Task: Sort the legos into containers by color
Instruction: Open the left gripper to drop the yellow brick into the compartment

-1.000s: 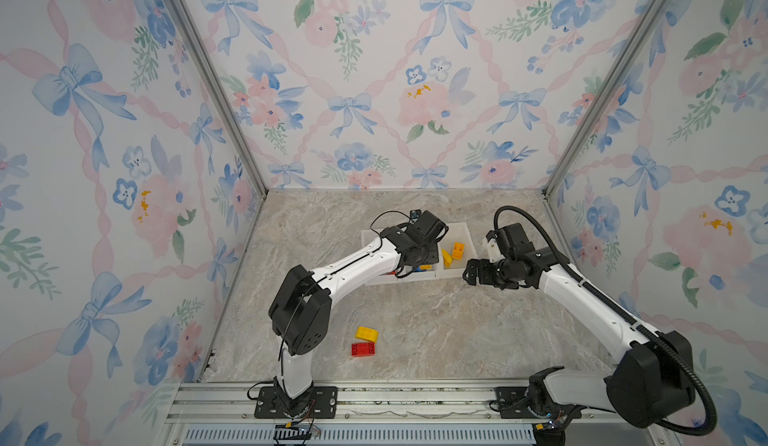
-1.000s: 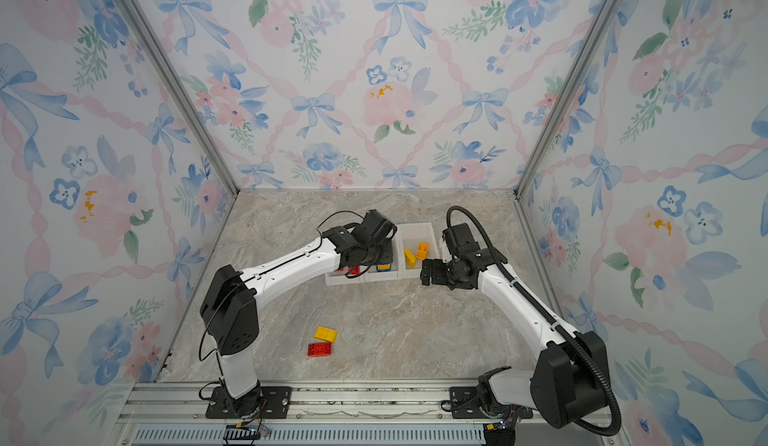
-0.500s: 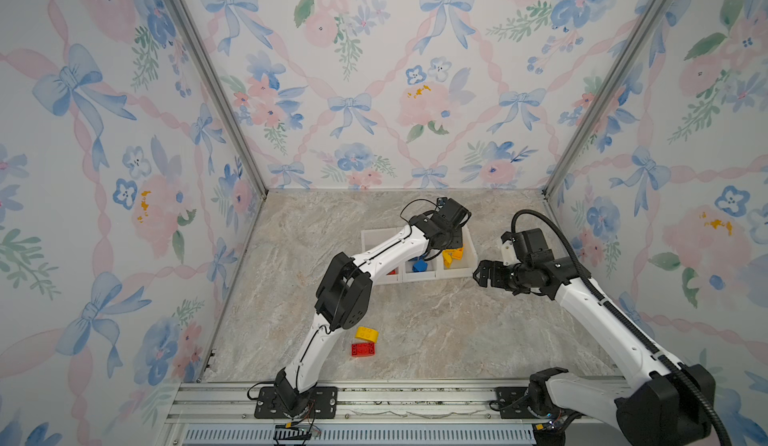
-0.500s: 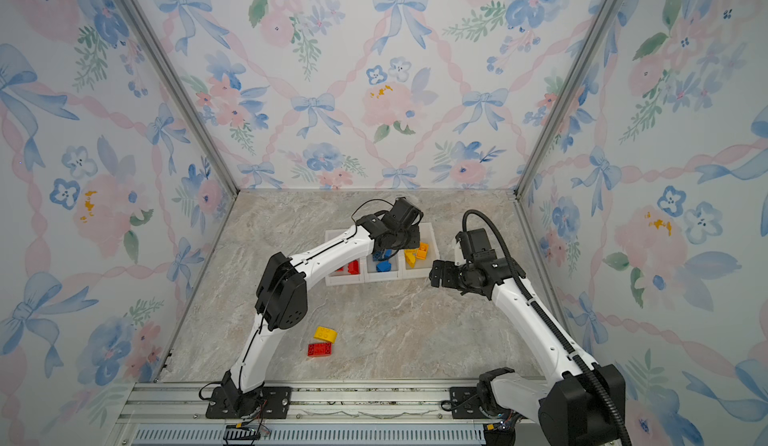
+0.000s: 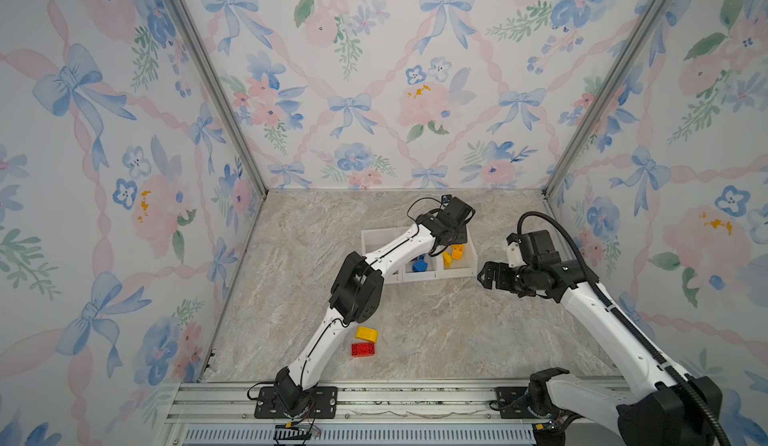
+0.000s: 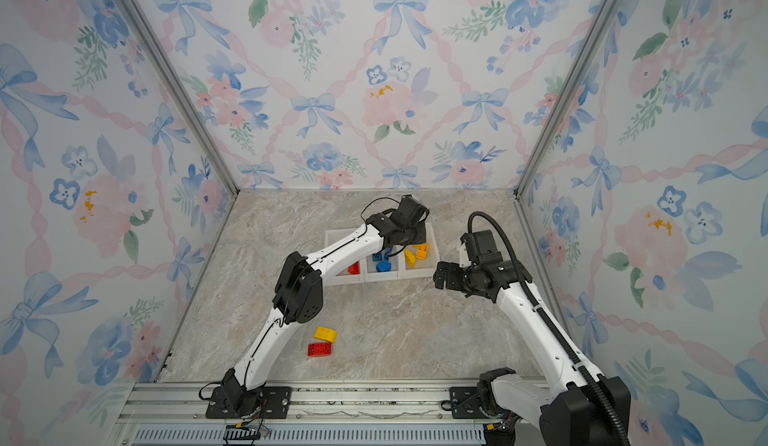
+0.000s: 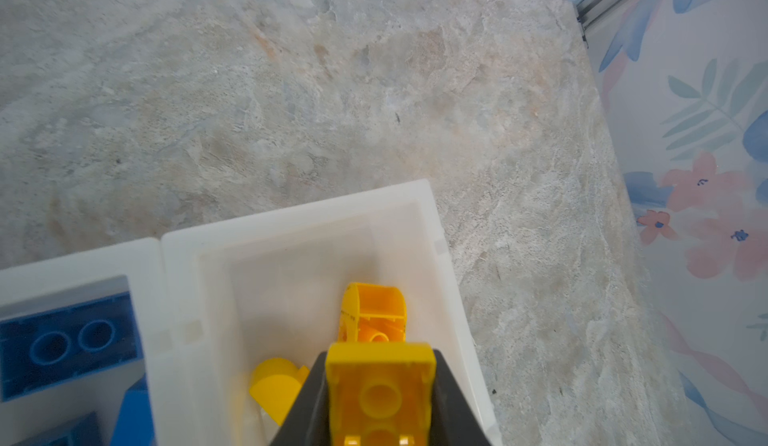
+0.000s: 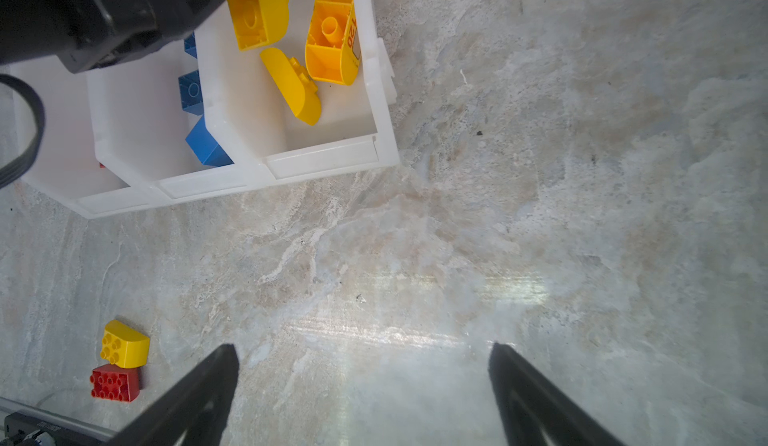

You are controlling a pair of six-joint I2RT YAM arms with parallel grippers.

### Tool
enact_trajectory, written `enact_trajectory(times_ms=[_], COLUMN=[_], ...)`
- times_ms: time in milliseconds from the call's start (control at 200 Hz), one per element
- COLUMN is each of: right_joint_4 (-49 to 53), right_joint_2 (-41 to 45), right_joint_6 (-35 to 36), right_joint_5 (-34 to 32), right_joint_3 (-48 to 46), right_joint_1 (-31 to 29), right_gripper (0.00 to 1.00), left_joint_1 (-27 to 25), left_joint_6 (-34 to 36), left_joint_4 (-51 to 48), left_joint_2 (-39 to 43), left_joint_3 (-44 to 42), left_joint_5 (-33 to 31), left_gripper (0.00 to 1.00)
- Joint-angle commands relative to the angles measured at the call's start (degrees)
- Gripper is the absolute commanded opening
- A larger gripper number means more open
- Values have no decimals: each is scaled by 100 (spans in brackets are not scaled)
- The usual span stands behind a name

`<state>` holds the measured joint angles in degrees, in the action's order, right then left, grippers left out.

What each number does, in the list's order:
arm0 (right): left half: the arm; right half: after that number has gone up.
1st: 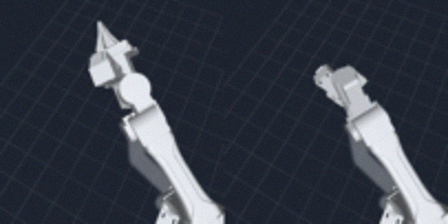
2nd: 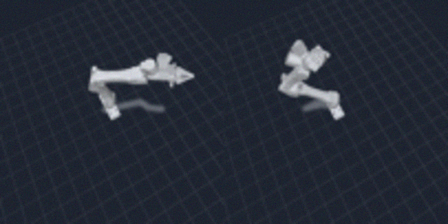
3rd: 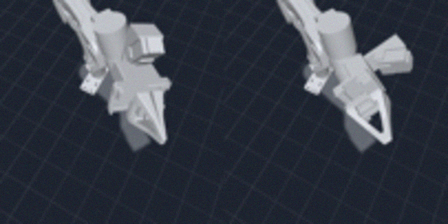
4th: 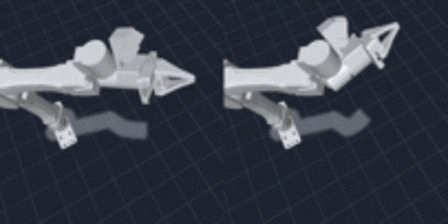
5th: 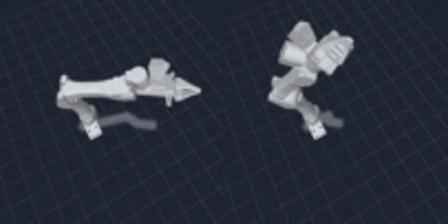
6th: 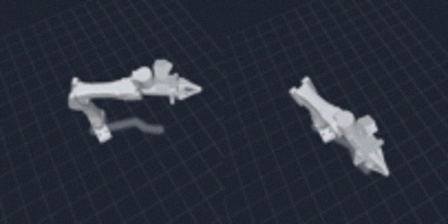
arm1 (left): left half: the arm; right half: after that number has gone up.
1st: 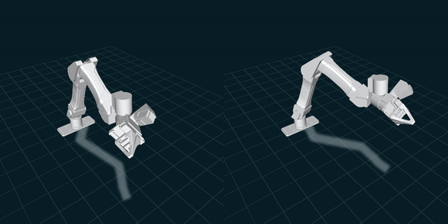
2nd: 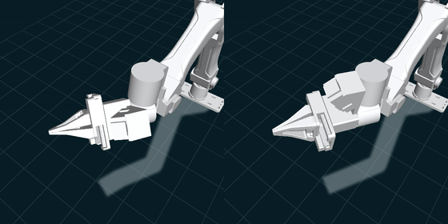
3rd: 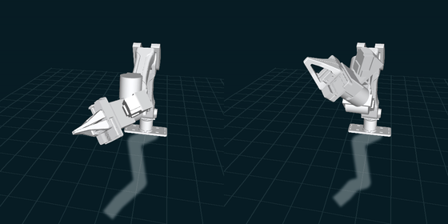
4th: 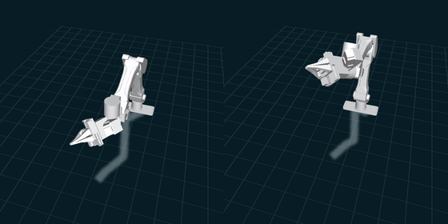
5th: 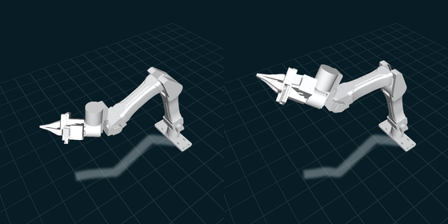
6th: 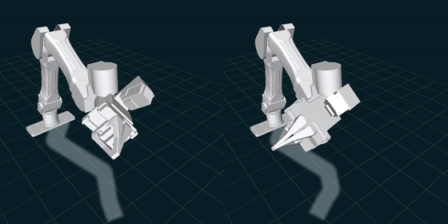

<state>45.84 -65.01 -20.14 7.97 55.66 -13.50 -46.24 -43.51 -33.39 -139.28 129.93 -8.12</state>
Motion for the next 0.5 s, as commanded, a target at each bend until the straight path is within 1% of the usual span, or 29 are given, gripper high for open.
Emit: enact_trajectory(times_ms=[0,80,170,255,335,495], right_joint_4=[170,169,153,132,126,111], right_joint_2=[121,122,118,107,105,132], right_joint_6=[63,54,37,8,-16,-50], right_joint_5=[47,47,49,56,67,57], right_joint_3=[-91,-90,-92,-90,-91,-99], right_joint_1=[58,65,65,64,61,58], right_gripper=[97,97,97,97,97,97], left_joint_1=[119,139,148,149,150,140], left_joint_6=[113,139,156,184,209,226], left_joint_4=[-18,-1,19,21,19,16], left_joint_2=[-159,-193,-196,-181,-144,-15], left_joint_3=[120,136,147,147,138,129], left_joint_5=[-104,-101,-95,-102,-85,-73], left_gripper=[31,40,56,64,68,70])
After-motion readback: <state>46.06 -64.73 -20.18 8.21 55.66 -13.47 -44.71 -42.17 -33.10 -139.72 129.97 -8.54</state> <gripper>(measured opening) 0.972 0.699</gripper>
